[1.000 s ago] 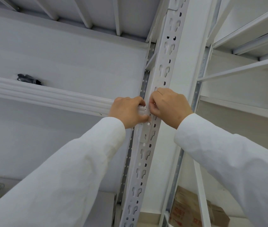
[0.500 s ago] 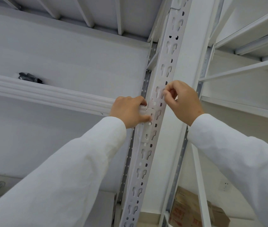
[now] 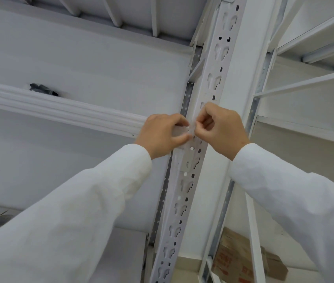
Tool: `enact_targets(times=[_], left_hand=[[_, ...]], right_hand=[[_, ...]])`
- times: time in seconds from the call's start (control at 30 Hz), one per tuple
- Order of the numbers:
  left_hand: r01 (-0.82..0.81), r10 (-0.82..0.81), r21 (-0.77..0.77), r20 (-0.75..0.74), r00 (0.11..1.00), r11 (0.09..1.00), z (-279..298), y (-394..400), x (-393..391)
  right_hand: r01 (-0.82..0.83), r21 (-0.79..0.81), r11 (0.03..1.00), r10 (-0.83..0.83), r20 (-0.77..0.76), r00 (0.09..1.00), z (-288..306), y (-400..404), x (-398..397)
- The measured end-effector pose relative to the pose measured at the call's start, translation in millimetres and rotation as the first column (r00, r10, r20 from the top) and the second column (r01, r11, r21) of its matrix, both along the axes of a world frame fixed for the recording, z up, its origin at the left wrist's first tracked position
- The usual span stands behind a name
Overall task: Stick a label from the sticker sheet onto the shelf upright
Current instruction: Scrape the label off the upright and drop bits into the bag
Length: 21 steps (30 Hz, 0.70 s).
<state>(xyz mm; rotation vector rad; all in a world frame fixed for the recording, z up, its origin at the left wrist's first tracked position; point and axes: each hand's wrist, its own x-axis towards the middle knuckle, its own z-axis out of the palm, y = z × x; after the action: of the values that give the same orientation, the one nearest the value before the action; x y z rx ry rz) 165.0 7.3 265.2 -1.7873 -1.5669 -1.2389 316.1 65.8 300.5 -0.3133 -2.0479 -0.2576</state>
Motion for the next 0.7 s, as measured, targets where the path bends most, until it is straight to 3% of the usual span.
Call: enact_targets(times=[0.07,0.13,0.23,0.3,0.4,0.53,0.7], left_hand=[[0.040,-0.042,0.211,0.005,0.999,0.977,-28,-14,-20],[-0.062,0.069,0.274,-0.015,0.998,0.960,-72,-32,-50],[-0.258,0.257,-0.013,-0.070,0.964,0.966,-146,-60,-110],[-0.387,0.386,-0.254,-0.054,0.921,0.886,-190,-78,-151],[-0.463,0.584,-0.473,0.142,0.799,0.750,-230,-104,-198],[-0.493,0.696,-0.550,0.249,0.674,0.674,-243,-118,-229],[-0.463,0.680,-0.577,0.236,0.695,0.673,-256,-119,-244]], right_hand=[[-0.100,-0.014,0.995,0.101,0.101,0.990,-18,-14,-13],[-0.169,-0.045,0.985,0.174,0.228,0.958,-38,-26,-29],[-0.223,-0.064,0.973,0.229,0.434,0.871,-76,-41,-64],[-0.275,-0.083,0.958,0.277,0.527,0.804,-108,-49,-97],[-0.251,-0.219,0.943,0.333,0.614,0.716,-165,-57,-156],[-0.053,-0.433,0.900,0.343,0.628,0.699,-228,-43,-235],[0.132,-0.528,0.839,0.273,0.617,0.738,-285,-25,-294]])
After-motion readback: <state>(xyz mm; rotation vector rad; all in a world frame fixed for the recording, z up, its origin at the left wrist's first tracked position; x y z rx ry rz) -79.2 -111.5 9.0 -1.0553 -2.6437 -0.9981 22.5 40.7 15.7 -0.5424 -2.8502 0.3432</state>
